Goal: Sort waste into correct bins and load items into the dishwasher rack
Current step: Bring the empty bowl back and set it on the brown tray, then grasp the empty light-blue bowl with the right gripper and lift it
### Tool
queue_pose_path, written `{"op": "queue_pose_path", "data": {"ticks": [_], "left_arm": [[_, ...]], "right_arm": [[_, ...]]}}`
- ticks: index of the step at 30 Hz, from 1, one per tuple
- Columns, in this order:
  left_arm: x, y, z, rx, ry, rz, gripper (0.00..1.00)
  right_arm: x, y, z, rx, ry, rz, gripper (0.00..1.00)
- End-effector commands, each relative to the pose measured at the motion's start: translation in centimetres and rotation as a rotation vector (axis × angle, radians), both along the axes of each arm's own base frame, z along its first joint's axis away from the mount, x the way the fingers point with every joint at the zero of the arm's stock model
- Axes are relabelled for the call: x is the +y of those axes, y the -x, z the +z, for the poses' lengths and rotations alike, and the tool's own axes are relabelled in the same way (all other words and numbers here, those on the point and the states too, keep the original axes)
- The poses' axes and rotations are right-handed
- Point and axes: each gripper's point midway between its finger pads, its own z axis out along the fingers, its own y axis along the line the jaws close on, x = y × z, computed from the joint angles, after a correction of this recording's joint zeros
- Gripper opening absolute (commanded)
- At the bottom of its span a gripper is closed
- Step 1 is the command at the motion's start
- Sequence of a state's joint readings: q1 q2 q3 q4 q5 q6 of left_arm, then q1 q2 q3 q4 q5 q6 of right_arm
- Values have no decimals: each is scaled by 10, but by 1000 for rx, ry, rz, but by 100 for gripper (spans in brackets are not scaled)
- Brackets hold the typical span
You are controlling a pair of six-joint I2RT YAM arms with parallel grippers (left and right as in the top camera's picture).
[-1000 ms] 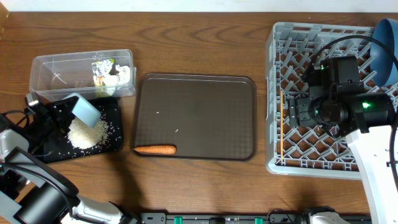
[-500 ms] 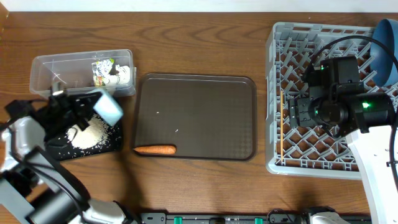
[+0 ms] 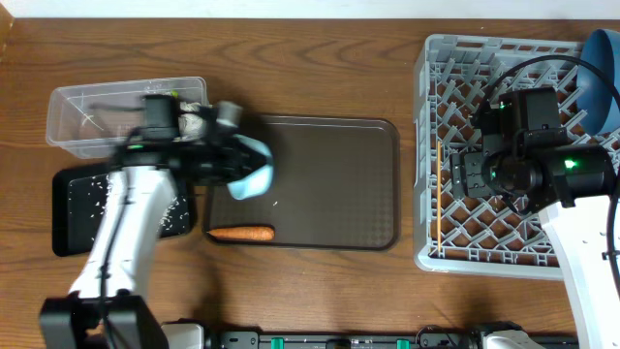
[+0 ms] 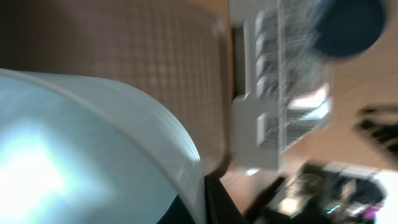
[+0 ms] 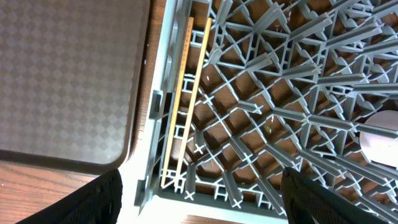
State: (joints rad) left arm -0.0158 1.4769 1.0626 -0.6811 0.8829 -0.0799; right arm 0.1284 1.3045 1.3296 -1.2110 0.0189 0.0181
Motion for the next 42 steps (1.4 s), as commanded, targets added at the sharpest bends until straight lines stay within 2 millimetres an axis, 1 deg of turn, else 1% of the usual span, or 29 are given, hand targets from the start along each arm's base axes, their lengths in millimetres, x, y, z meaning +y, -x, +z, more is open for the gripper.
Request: {"op": "queue_pose_path", "data": {"ticks": [1, 3, 5, 8, 12, 15, 17, 18, 20, 23, 25, 28, 30, 31, 33, 34, 36, 37, 40, 41, 42], "left_arm": [[-27, -1, -24, -36, -202, -73, 6], [-50, 3, -34, -46, -246, -114, 6], [-69, 5, -48, -52, -320, -132, 6], [-86, 9, -73, -41, -437, -117, 6], [-114, 21, -96, -10, -468, -141, 6], [-130, 29, -108, -15, -472, -189, 8], [-136, 30, -109, -26, -468, -201, 8], [-136, 29, -108, -31, -464, -199, 12], [-138, 25, -104, -48, -453, -192, 33], [-133, 19, -91, -73, -436, -167, 49], [-128, 14, -77, -94, -422, -142, 56], [-108, 8, -52, -118, -406, -89, 58], [-88, 6, -35, -120, -403, -39, 59], [-76, 5, -27, -118, -403, -7, 59], [-46, 3, -14, -102, -411, 68, 60], [-32, 3, -10, -91, -419, 104, 61], [1, 3, -5, -58, -450, 189, 67], [19, 6, -4, -35, -467, 227, 68], [58, 15, -8, 30, -512, 292, 70], [71, 19, -10, 64, -525, 320, 70], [78, 21, -12, 85, -528, 339, 70]], "right_arm": [[-3, -2, 0, -3, 0, -22, 81], [-2, -2, 0, -3, 0, -22, 81], [-2, -2, 0, -2, -3, -28, 81], [-3, -1, 0, -1, -4, -32, 81], [-3, -1, 0, 2, -3, -32, 81], [-3, -1, 0, 0, -4, -32, 81], [-2, -2, 0, -2, -4, -32, 81], [-2, -2, 0, -4, -4, -32, 81], [-2, -4, 1, -14, -6, -32, 81], [4, -12, 5, -50, -31, -21, 82], [15, -21, 11, -90, -85, 5, 83], [40, -39, 24, -174, -196, 64, 84], [55, -47, 32, -214, -257, 95, 84], [62, -51, 35, -229, -283, 104, 84], [75, -57, 34, -234, -312, 124, 84], [81, -60, 30, -226, -316, 133, 84], [94, -61, 19, -192, -315, 161, 84], [103, -61, 10, -161, -314, 179, 84], [127, -58, -19, -73, -304, 228, 82], [139, -56, -34, -29, -296, 252, 82], [146, -55, -44, 1, -288, 267, 81]]}}
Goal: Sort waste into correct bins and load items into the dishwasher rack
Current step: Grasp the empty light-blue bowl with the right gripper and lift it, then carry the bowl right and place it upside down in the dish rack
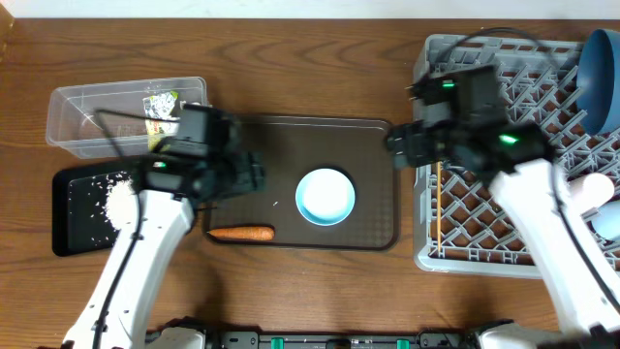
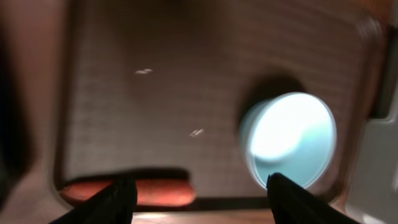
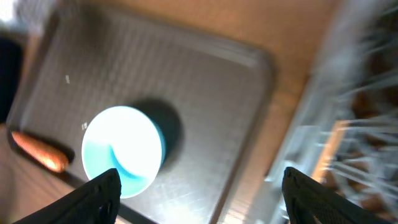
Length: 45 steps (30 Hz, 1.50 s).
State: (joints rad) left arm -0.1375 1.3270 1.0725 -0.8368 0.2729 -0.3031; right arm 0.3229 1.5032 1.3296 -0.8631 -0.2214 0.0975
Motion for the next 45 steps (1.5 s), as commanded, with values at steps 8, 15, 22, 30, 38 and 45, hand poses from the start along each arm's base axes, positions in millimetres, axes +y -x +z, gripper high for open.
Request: {"op": "queue_pose_path", "data": {"ticks": [8, 15, 22, 30, 38, 45], "left_arm": [[63, 11, -5, 80, -38, 175, 70], [63, 11, -5, 77, -38, 174, 70], [63, 11, -5, 78, -38, 174, 70], [63, 11, -5, 78, -38, 174, 70], [63, 11, -5, 78, -37, 175, 71], [63, 11, -5, 78, -38, 175, 71]], "right_arm": [[56, 11, -107, 270, 68, 56, 59], [73, 24, -154, 386, 90, 87, 56], [79, 29, -168, 409, 111, 102, 1], [47, -2, -112, 279, 133, -23, 1], [-62, -48, 23, -175, 409, -369, 1], [-205, -15, 129, -538, 977, -1028, 1]]}}
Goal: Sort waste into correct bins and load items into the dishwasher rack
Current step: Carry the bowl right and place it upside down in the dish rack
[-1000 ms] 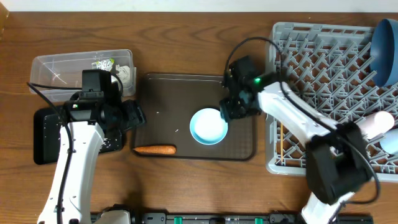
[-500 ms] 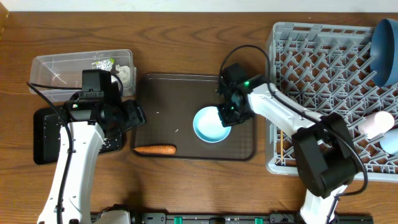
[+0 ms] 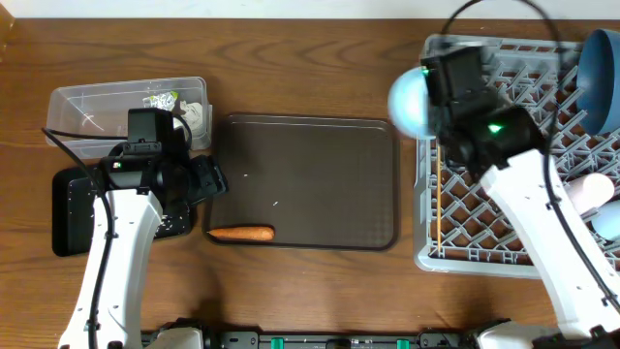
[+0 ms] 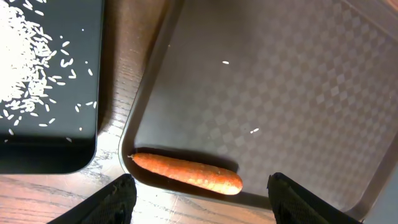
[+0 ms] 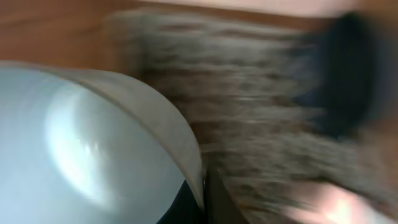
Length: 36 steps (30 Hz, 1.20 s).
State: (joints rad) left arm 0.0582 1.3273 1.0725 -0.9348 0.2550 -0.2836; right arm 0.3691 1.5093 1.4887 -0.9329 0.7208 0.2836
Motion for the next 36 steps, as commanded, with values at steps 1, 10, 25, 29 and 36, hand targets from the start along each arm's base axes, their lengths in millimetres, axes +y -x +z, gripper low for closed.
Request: {"op": "queue_pose_path", "data": {"ticks": [1, 10, 25, 29, 36], "left_arm": [[2, -2, 4, -14, -11, -10, 71], [2, -2, 4, -13, -11, -10, 71], [2, -1, 4, -10, -11, -10, 71], [2, -1, 4, -10, -11, -10, 71], [2, -1, 4, -9, -11, -10, 71]], "right_arm": [[-85, 27, 52, -207, 412, -449, 1], [-131, 14, 11, -67, 550, -578, 1], [-162, -4, -85, 186, 529, -593, 1], [-158, -8, -112, 256, 519, -563, 1], [-147, -5, -147, 356, 517, -524, 1]]}}
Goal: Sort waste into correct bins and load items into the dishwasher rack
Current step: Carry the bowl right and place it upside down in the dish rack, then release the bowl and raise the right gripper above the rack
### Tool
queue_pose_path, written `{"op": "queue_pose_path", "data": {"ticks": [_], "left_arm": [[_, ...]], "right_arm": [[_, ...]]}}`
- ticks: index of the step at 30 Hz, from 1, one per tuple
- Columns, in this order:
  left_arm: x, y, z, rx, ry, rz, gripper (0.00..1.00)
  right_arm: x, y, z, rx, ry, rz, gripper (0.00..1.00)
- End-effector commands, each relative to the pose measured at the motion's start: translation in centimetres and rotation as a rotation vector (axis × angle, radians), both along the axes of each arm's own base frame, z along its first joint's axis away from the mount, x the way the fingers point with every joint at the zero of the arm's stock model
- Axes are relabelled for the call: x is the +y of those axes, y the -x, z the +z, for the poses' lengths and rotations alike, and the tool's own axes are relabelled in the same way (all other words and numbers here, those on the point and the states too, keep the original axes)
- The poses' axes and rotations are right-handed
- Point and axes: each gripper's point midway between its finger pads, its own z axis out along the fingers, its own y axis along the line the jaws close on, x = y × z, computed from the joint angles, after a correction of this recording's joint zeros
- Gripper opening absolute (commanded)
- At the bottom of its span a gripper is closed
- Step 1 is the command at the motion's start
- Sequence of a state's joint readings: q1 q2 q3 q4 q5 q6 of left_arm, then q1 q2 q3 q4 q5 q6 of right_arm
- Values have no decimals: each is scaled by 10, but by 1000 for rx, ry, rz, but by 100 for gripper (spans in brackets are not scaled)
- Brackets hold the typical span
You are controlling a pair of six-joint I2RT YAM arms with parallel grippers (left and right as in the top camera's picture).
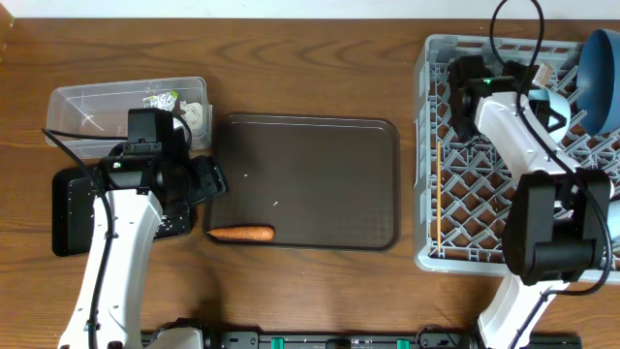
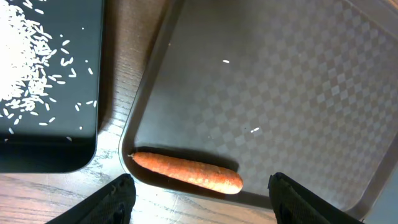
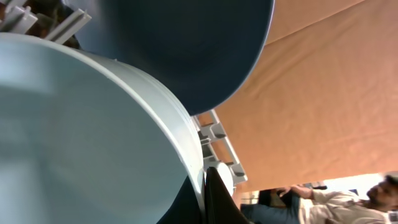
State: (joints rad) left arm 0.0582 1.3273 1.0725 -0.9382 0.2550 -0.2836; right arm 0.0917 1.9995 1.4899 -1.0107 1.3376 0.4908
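My right gripper (image 3: 204, 182) is shut on the rim of a light blue bowl (image 3: 81, 137), held tilted in the back right part of the grey dishwasher rack (image 1: 504, 254). A dark blue bowl (image 3: 186, 43) leans right behind it. Seen from overhead, the right gripper (image 1: 542, 97) is between the rack's back edge and the dark blue bowl (image 1: 603, 68). An orange carrot (image 2: 186, 172) lies at the front left of the brown tray (image 1: 320, 155). My left gripper (image 2: 199, 211) stands open above it, empty.
A black bin (image 2: 37, 143) with white rice (image 2: 25, 68) sits left of the tray. A clear container (image 1: 97, 107) with wrappers is behind it. A wooden chopstick (image 1: 438, 194) lies along the rack's left side. White and pale pieces (image 1: 591, 189) sit at the rack's right.
My right gripper carried the light blue bowl from above the rack's back left corner to the rack's back right, next to the dark blue bowl. The left arm and carrot stayed put.
My left gripper first held the light blue bowl over the tray's left side. Then the bowl stood in the tray with both grippers open. After that my right gripper held it by the rack's back left corner, and now at the rack's back right.
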Motion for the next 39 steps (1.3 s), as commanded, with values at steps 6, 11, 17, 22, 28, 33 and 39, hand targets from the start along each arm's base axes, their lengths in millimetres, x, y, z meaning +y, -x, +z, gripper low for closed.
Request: {"op": "queue_pose_path", "data": {"ticks": [6, 11, 17, 22, 28, 33, 39], "left_arm": [[2, -2, 4, -13, -11, -10, 72], [2, -2, 4, -13, -11, -10, 71], [2, -2, 4, -13, -11, -10, 71], [2, -2, 4, -13, -11, -10, 71], [2, -2, 4, -13, -11, -10, 71], [2, -2, 4, -13, -11, -10, 71], [2, -2, 4, -13, -11, -10, 72]], "right_arm": [[22, 6, -55, 103, -147, 15, 5], [31, 15, -66, 170, -214, 17, 35], [40, 26, -70, 248, -250, 22, 81], [52, 31, -70, 248, -296, 27, 87], [71, 34, -48, 185, -359, 72, 94], [89, 37, -22, 98, -513, 134, 99], [129, 40, -3, 66, -808, 304, 99]]}}
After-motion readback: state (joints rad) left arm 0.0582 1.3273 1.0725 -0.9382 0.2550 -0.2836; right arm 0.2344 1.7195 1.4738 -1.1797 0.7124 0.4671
